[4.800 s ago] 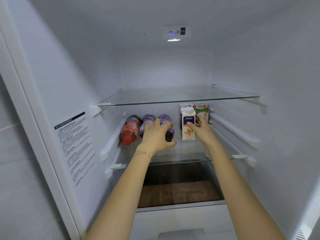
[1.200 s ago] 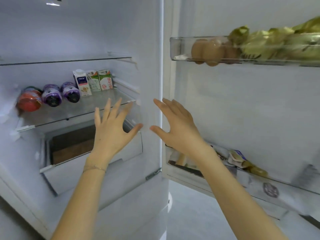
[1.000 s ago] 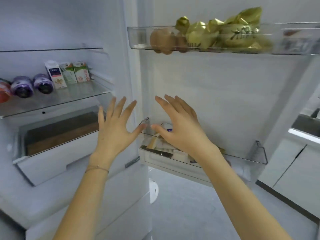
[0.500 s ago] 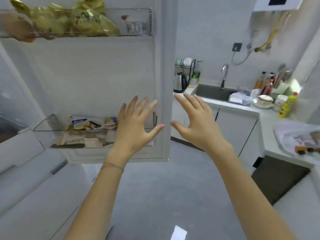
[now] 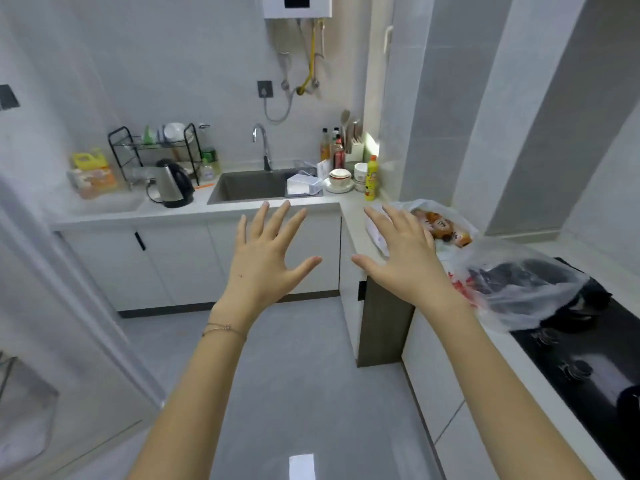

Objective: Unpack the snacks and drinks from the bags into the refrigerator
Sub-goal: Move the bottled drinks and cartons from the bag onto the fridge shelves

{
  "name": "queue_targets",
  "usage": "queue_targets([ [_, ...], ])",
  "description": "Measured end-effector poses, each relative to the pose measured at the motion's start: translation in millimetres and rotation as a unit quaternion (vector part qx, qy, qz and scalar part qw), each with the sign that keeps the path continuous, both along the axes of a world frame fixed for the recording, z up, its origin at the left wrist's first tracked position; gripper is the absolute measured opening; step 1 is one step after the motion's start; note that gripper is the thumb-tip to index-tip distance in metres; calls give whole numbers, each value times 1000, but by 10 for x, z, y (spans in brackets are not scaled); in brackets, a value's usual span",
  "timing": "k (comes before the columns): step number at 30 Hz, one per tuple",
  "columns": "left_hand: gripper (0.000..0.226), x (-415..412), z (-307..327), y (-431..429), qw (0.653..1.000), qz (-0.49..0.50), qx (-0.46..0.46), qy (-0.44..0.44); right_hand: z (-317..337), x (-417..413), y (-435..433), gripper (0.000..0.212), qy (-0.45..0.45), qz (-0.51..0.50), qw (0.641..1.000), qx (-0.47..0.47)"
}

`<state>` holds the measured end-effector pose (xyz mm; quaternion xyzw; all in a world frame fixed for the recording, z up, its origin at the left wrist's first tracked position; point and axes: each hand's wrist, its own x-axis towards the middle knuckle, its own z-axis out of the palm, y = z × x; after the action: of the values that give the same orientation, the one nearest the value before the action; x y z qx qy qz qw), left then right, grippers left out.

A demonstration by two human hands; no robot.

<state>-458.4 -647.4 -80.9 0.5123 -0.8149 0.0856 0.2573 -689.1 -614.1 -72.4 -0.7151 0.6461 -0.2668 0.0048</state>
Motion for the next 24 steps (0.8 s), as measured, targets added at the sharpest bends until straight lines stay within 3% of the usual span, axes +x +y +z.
queue_targets([
  [13, 83, -1554, -483, -2102, 985, -157, 64, -22, -386, -1353, -1413, 76, 7, -169, 985, 43],
  [24, 85, -2497, -1242, -3307, 972, -175, 140, -72, -1047, -2272, -2409, 78, -20, -192, 971, 141],
])
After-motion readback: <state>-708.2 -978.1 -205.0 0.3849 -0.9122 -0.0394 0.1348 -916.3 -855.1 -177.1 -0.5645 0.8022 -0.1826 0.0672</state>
